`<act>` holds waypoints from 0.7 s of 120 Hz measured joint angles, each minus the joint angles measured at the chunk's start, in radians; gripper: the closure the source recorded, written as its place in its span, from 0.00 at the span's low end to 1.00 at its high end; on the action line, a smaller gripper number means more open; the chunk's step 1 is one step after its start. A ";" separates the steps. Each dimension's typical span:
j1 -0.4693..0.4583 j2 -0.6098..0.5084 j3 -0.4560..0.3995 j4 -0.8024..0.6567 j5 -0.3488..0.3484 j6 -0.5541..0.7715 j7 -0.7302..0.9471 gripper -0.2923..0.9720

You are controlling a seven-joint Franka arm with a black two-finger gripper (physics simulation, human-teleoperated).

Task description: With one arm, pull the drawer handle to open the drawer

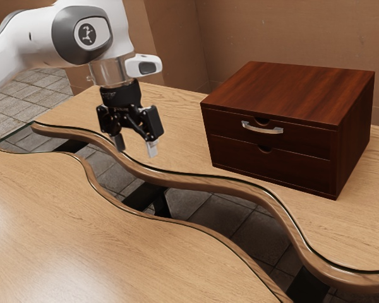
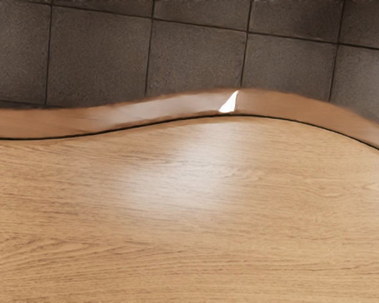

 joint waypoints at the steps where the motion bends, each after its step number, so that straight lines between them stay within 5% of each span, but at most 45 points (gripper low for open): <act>1: -0.001 0.000 0.001 0.000 0.000 0.000 0.000 0.23; 48: 0.007 -0.002 0.005 0.002 -0.003 -0.006 0.010 0.23; 54: 0.003 -0.072 0.003 0.024 -0.002 -0.006 0.016 0.23; 84: -0.053 -0.136 -0.055 0.043 -0.076 0.143 0.374 0.23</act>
